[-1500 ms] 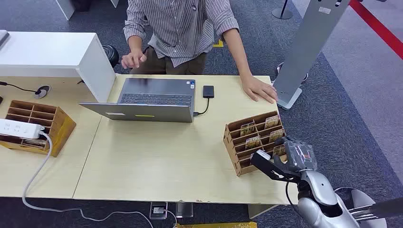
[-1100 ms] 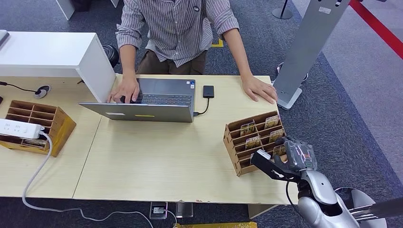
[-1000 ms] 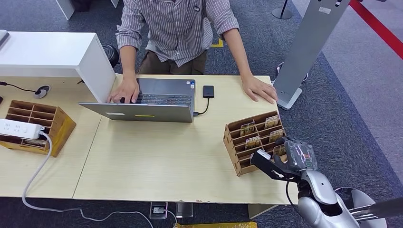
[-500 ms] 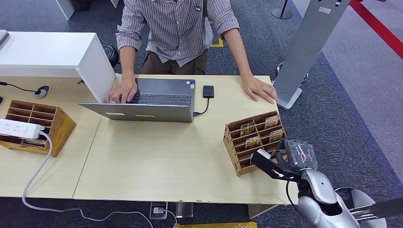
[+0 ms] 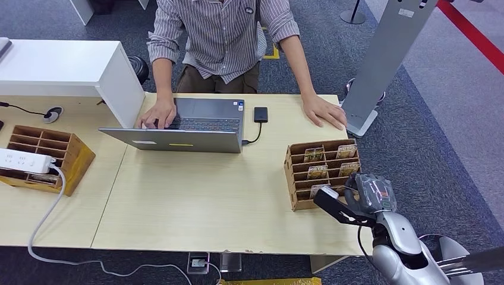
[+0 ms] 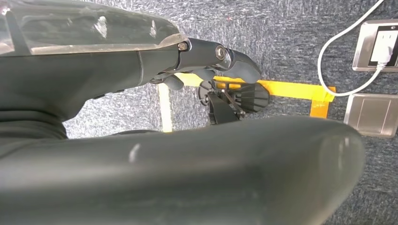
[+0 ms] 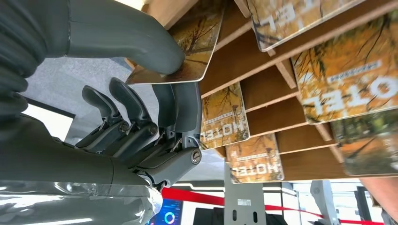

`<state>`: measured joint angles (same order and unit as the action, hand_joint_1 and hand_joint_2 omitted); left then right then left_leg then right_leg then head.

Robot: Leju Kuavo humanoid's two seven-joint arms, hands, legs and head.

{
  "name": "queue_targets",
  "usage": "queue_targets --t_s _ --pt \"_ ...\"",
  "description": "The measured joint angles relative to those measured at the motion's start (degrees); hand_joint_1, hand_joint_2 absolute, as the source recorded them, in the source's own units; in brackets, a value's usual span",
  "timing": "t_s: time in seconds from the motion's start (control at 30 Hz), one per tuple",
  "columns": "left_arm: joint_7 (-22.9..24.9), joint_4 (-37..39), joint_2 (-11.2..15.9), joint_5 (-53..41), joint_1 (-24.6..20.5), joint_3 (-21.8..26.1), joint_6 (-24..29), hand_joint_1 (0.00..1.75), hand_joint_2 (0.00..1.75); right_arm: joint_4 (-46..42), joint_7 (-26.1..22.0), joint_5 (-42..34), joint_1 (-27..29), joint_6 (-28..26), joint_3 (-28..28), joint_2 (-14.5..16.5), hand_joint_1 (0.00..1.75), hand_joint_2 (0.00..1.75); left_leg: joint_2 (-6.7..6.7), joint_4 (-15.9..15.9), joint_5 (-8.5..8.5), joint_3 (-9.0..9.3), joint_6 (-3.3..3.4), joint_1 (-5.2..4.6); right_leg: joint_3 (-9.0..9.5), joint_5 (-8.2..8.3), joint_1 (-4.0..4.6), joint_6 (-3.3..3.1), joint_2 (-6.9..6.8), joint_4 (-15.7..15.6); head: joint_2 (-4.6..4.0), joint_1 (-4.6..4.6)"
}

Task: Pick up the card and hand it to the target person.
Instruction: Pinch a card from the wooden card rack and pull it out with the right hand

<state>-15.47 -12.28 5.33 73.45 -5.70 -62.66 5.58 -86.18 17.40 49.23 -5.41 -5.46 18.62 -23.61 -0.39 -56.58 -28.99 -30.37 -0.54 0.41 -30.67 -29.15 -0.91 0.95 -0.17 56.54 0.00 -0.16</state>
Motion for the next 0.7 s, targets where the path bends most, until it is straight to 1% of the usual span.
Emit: queue_targets --t_s 0.2,0.33,0.4,0.57,0.7 --pt "0.04 0.00 0.00 -0.15 0.00 -0.05 0.07 0.00 0.00 -0.41 0.30 0.20 0.04 0.00 0.05 0.02 1.61 1.75 0.00 0.00 0.00 -0.01 0.00 0.00 0.00 0.00 0.00 0.00 0.00 0.00 0.00 -0.02" --pt "0.19 0.00 0.05 0.16 0.01 -0.05 0.08 0.00 0.00 -2.64 3.05 2.36 0.20 0.63 0.05 -0.02 1.61 1.75 0.00 0.00 0.00 0.00 0.00 0.00 0.00 0.00 0.00 0.00 0.00 0.00 0.00 -0.01" --pt "0.27 0.00 0.10 0.31 0.01 -0.05 0.13 0.00 0.00 -4.88 5.52 4.14 0.31 2.23 -0.02 -0.17 1.61 1.75 0.00 0.00 0.00 0.00 0.00 0.00 0.00 0.00 0.00 0.00 0.00 0.00 0.00 -0.02" --pt "0.67 0.00 0.26 0.88 0.04 -0.05 0.40 0.00 0.00 -13.40 11.07 5.98 0.84 8.47 -0.44 -0.84 1.61 1.75 0.00 -0.01 0.00 0.01 0.00 0.00 -0.01 0.00 0.00 0.00 0.01 0.00 0.00 -0.03" --pt "1.03 0.00 0.36 1.01 0.05 -0.05 0.63 0.00 0.00 -20.78 13.41 7.56 1.10 11.89 -0.60 -1.32 1.61 1.75 0.01 -0.01 0.00 0.01 0.00 0.00 -0.01 0.00 0.00 0.00 0.01 0.00 0.00 -0.04"
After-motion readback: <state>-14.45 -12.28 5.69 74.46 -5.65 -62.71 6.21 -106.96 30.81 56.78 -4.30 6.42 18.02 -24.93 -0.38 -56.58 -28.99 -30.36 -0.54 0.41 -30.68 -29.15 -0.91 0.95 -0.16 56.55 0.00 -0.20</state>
